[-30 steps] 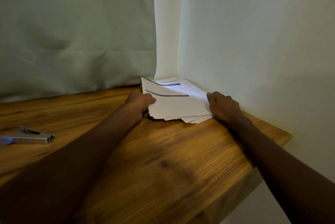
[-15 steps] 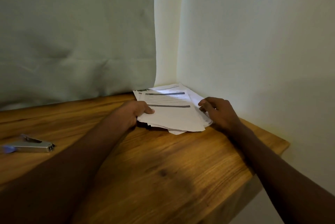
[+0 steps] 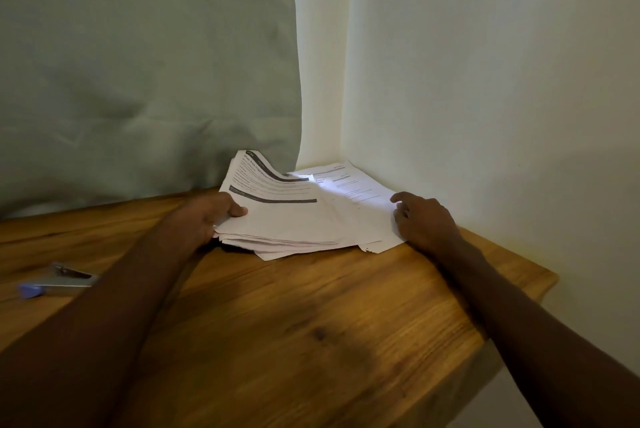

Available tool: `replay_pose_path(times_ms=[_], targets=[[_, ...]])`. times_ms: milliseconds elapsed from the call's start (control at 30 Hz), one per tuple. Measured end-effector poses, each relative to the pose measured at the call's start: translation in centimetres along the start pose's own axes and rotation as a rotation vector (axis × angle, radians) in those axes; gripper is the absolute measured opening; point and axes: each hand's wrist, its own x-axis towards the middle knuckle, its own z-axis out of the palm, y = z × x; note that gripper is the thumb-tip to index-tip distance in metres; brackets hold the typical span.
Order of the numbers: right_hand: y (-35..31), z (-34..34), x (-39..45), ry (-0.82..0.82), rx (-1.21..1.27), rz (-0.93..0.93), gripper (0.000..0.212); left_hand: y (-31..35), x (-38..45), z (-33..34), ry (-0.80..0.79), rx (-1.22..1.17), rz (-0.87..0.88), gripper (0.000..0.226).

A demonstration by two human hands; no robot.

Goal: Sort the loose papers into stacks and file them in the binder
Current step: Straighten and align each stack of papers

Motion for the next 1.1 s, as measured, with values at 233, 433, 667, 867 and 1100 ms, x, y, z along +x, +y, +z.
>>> replay_pose_path(times_ms=[233,433,667,867,1100], targets=[[-0.3,-0.7,-0.3,-0.093,0.334,-0.041,0.031,0.0,0.0,1.5,-0.056,-0.089,-0.015,0.031],[-0.6,-0.4,-0.2,-0.175,0.026,0.009,0.038,-0.1,-0.1,4.2,-0.066,-0.065,-0.022,0.036],[-0.2,0.0,0.2,-0.094,-0.069,0.055,0.052,-0.9,0.7,4.0,0.073,-0.098,-0.025,0.029],[-0.1,0.0,0.5,-0.064,-0.296,0.18,0.074,-1.2,1.9,2.4,0.176,-0.084,0.01,0.037],[-0.8,-1.1,-0.3,0.169,-0.268,0.178,0.026,-0.8,0.9,-0.3,0.212,0.004,0.071,0.02]])
